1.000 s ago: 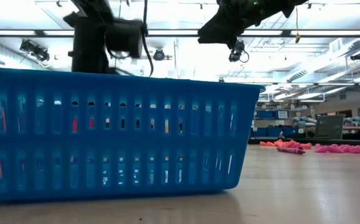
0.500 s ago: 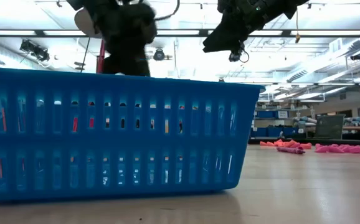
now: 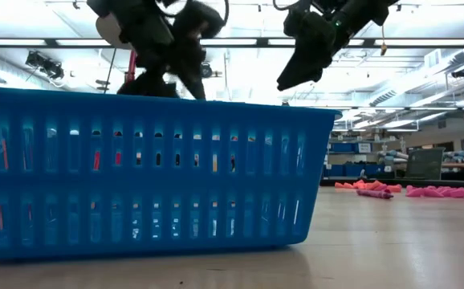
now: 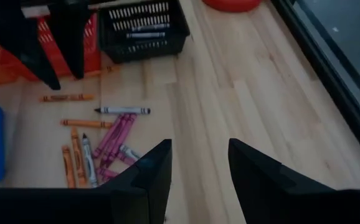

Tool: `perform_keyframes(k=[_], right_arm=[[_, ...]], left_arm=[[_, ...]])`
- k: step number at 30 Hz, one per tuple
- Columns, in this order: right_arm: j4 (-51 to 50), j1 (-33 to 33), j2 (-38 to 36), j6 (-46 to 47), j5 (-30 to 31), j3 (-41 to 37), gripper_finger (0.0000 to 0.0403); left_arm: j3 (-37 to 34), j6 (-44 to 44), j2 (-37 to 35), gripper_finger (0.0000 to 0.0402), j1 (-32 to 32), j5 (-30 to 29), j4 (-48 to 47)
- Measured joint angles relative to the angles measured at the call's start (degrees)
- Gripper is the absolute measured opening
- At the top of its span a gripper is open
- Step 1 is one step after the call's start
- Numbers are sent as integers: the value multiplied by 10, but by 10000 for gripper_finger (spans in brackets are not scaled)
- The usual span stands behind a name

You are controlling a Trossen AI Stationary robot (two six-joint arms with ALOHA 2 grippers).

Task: Sort crayons
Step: Put the black crayon into the black bin

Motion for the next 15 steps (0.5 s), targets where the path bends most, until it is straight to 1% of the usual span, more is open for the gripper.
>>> perform_keyframes(k=[3, 9, 12, 15], right_arm=[[11, -3, 4, -8, 0, 0, 162], [18, -6, 4, -14, -14, 0, 162], [25, -5, 4, -15, -21, 0, 162], [29, -6, 4, -13, -30, 0, 162]], left_arm=[[0, -30, 25, 155, 0, 17, 0], [4, -41, 73, 155, 5, 13, -10], [24, -20, 96, 155, 12, -8, -50], [43, 5, 125, 155, 21, -13, -83]])
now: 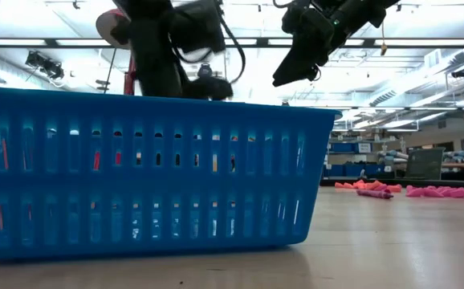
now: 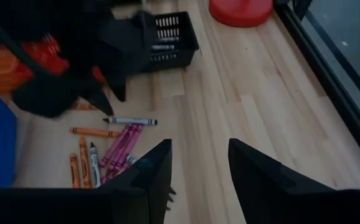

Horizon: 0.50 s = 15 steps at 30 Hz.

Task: Sort crayons
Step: Put the black crayon into the black bin

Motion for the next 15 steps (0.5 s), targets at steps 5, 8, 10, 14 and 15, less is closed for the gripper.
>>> perform_keyframes(k=[5, 8, 10, 14, 15], right_arm=[[10, 0, 0, 15, -4, 0, 162], [9, 0, 0, 19, -4, 0, 162], [10, 0, 0, 19, -4, 0, 162], [14, 0, 0, 19, -4, 0, 162], [16, 0, 0, 19, -3, 0, 162]], left_arm=[[8, 19, 32, 155, 6, 0, 1], [7, 23, 41, 155, 6, -8, -2], [7, 25, 42, 155, 4, -11, -3], [7, 27, 41, 155, 1, -25, -9], [7, 27, 41, 155, 1, -25, -12]])
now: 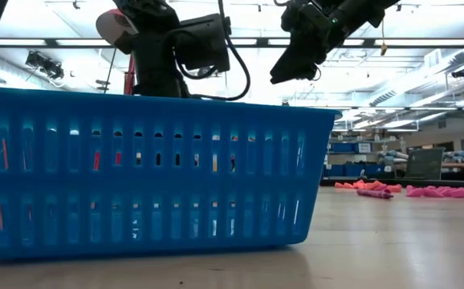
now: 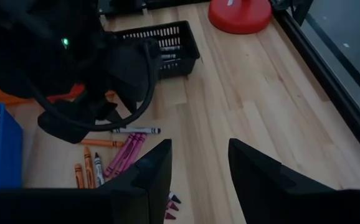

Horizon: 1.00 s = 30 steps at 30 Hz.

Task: Sort crayons
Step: Put the black crayon into the black bin

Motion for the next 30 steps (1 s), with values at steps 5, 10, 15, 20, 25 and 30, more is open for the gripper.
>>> perform_keyframes(k=[5, 10, 15, 20, 25, 30], right_arm=[[9, 0, 0, 0, 0, 0, 162], [23, 0, 0, 0, 0, 0, 162], [31, 0, 0, 1, 1, 0, 162], [32, 0, 0, 9, 3, 0, 162], [35, 0, 0, 10, 3, 0, 162], [42, 0, 0, 10, 3, 0, 162]], left_arm=[[0, 8, 0, 155, 0, 0, 3], [0, 11, 6, 155, -8, 3, 10], [0, 13, 19, 155, -26, 7, 7], [3, 15, 31, 155, -37, -10, -1], [3, 23, 32, 147, -40, -15, -5], [2, 26, 33, 113, -40, -14, -12]])
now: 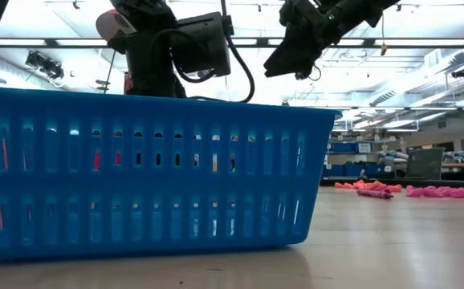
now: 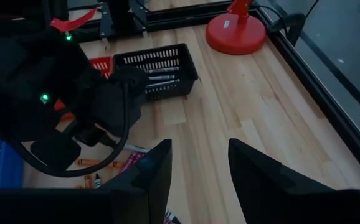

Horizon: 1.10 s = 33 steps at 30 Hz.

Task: Sort crayons
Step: Put the black crayon into the black bin

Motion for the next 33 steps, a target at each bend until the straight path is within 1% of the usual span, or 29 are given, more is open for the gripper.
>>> perform_keyframes(k=[8, 12, 22, 33], right_arm=[[2, 0, 0, -1, 0, 0, 162], [2, 0, 0, -1, 0, 0, 162], [1, 1, 0, 0, 0, 0, 162], [0, 1, 0, 5, -1, 0, 162]], left_arm=[[-1, -2, 1, 45, 0, 0, -4], [-1, -6, 1, 23, 0, 3, -4], [-5, -54, -21, 18, 10, 28, -8], [-4, -65, -69, 21, 35, 19, -23]])
